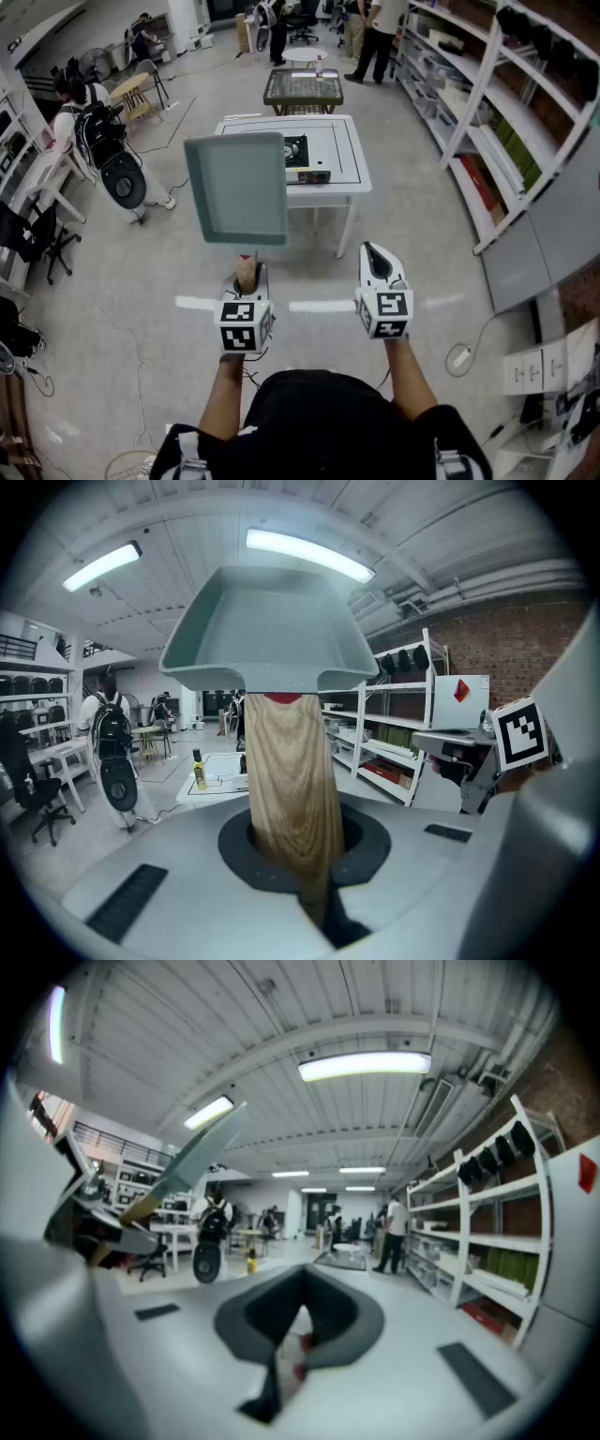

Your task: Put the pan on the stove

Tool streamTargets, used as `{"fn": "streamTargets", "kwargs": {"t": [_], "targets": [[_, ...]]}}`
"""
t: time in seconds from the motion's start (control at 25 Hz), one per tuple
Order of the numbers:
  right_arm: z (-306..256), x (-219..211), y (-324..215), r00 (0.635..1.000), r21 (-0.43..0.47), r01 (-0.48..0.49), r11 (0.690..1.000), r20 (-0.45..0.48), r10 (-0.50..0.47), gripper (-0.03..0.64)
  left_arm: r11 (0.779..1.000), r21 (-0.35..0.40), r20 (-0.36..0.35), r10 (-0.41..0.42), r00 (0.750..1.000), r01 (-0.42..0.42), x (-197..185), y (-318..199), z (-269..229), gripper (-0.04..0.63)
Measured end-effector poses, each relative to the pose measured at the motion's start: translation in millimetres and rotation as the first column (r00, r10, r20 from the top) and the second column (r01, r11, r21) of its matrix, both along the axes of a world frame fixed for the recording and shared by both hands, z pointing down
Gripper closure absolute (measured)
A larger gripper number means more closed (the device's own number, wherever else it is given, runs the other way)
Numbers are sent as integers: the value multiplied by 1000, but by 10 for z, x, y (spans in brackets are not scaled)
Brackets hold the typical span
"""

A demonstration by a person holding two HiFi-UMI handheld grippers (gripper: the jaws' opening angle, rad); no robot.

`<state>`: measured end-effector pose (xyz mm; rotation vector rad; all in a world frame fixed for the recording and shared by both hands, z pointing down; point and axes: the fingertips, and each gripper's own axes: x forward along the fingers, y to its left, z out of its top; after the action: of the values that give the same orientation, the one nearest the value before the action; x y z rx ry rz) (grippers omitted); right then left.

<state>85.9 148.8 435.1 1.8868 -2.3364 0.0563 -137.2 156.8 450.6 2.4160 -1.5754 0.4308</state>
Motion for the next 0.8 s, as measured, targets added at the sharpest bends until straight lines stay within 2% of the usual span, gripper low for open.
{"fn": "streamTargets", "kwargs": {"t": [0.52,0.8], "targets": [[36,-52,24,999,-15,36,999,29,-35,583,1000,-4,-15,1,1000,-1,5,-5,27,571],[102,113,40,998,-18,50,999,24,-49,583,1000,-12,-12,-12,1000,12,186,12,86,571]]}}
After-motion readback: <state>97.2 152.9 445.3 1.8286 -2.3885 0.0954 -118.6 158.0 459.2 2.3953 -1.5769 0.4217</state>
